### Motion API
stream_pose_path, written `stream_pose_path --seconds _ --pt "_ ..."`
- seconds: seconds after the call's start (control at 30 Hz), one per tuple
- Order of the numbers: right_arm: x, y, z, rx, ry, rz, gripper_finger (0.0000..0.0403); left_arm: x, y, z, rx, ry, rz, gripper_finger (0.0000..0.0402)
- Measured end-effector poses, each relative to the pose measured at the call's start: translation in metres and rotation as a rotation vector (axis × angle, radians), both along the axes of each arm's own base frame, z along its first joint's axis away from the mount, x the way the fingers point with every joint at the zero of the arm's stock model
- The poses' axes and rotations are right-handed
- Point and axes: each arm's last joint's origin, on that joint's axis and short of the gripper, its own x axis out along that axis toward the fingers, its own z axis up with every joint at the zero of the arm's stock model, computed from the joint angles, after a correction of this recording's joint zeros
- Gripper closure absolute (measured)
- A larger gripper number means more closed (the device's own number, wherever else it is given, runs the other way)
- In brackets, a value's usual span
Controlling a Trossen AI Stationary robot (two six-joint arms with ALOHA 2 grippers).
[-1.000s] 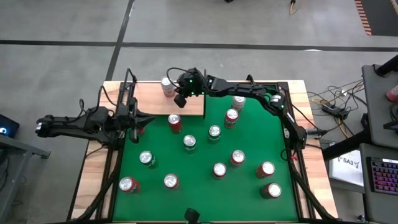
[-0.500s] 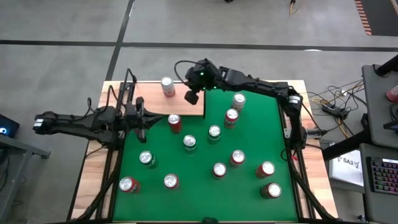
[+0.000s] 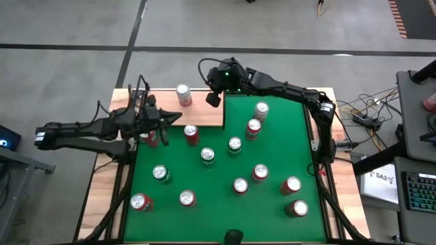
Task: Place canned beverage on shelf
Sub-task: Put the pink-white soda can on the shelf
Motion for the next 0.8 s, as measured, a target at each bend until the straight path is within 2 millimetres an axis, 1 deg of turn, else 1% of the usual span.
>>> stream_pose_path --seconds 0.13,0.23,0.37,0.57,0.7,0.8 --pt "0.007 0.002 -0.009 0.060 -0.114 0.071 0.0394 0.004 0.003 0.003 0.000 0.016 0.014 0.0402" --pt "0.011 0.005 -0.022 0.095 -0.174 0.083 0.0394 0.005 0.002 0.006 -0.004 0.010 -0.003 0.0402" --pt "0.012 0.007 -0.039 0.142 -0.189 0.061 0.0394 0.005 0.002 0.010 -0.020 -0.008 -0.028 0.0402" --pt "0.009 0.007 -0.056 0.165 -0.161 0.028 0.0394 0.006 0.001 0.007 -0.022 0.006 -0.031 0.0402" --pt "0.008 0.007 -0.059 0.163 -0.150 0.012 0.0394 0.009 0.002 0.003 -0.026 0.039 -0.030 0.0402" --pt "0.008 0.007 -0.059 0.152 -0.138 0.019 0.0394 0.012 0.004 0.001 -0.034 0.109 -0.019 0.0402"
